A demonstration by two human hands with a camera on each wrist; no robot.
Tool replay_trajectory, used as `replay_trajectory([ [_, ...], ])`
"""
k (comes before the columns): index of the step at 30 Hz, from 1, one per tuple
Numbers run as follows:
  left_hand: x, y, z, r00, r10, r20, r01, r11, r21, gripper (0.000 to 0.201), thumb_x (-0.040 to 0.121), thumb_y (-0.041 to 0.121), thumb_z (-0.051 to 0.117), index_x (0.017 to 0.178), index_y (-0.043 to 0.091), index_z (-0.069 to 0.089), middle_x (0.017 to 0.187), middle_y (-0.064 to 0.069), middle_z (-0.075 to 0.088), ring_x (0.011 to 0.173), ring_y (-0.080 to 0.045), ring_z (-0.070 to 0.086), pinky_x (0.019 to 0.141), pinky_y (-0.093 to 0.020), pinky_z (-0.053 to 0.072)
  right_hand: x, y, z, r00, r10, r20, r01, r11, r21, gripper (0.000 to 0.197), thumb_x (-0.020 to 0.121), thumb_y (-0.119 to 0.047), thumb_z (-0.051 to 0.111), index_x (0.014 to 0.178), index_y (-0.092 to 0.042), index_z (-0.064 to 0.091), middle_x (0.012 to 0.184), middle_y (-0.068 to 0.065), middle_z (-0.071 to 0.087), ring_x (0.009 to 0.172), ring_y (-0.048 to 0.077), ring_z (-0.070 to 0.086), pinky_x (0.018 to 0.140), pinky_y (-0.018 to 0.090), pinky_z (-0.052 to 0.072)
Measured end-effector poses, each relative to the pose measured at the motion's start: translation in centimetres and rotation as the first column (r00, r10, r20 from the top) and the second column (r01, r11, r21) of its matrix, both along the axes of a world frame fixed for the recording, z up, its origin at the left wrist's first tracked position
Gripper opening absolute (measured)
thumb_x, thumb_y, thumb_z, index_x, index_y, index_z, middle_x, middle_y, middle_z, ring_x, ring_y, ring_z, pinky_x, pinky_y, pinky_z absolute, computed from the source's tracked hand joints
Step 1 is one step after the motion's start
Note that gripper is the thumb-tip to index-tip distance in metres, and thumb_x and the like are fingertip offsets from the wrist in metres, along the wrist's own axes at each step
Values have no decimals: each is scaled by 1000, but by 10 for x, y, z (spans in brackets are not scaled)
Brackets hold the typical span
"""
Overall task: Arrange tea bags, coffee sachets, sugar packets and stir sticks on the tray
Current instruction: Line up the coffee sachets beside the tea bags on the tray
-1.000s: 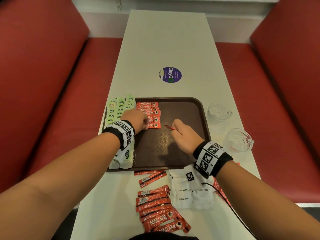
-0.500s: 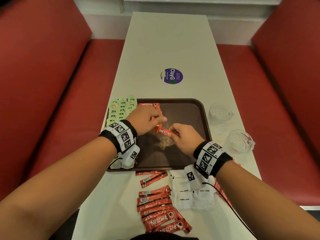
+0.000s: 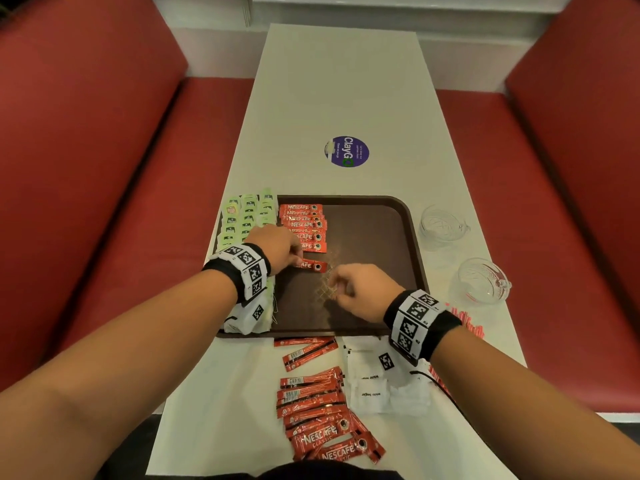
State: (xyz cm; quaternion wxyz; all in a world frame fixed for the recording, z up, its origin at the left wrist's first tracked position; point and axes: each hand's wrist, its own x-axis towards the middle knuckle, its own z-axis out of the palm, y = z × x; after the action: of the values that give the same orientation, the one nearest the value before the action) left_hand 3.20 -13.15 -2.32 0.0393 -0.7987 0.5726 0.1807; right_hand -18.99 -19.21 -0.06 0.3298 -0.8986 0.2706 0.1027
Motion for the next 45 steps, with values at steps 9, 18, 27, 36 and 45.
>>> replay_trajectory([
  [9,-3,-15,-12,995,10,101,-9,1000,-12,18,88,47,68,103,38,71,102,11,71,104,-16,61,94,-39,49,-3,25,-4,929,348,-129,-359,931,-71,24,95,-36,62,115,-28,73,79,-16,47,86,11,53,68,22,38],
  [18,-10,-22,-9,987,-27,156,16,997,70,14,93,37,64,104,37,72,106,7,69,110,-20,57,95,-37,45,-11,47,-10,894,423,-147,-442,886,-138,38,100,-32,49,137,-35,59,99,-4,40,107,22,47,84,36,42],
  [27,-35,12,21,998,-9,56,18,987,-159,18,93,43,62,104,35,72,101,10,71,99,-15,61,94,-41,49,-13,61,-13,856,437,-275,-501,834,-232,35,100,-37,46,129,-33,65,118,4,58,114,27,51,90,41,45],
  [36,-81,111,13,944,-316,95,318,948,-3,27,98,48,48,112,38,69,106,10,61,99,-17,50,87,-37,42,-11,66,-16,873,359,-330,-453,847,-279,29,93,-39,61,119,-30,71,117,1,67,107,26,61,89,41,51],
  [45,-95,148,-5,922,-309,233,291,950,112,33,101,41,41,121,32,65,109,3,59,106,-22,49,85,-38,32,-8,79,-16,861,342,-376,-467,824,-321,27,89,-43,66,108,-25,74,110,1,68,106,24,59,87,40,45],
])
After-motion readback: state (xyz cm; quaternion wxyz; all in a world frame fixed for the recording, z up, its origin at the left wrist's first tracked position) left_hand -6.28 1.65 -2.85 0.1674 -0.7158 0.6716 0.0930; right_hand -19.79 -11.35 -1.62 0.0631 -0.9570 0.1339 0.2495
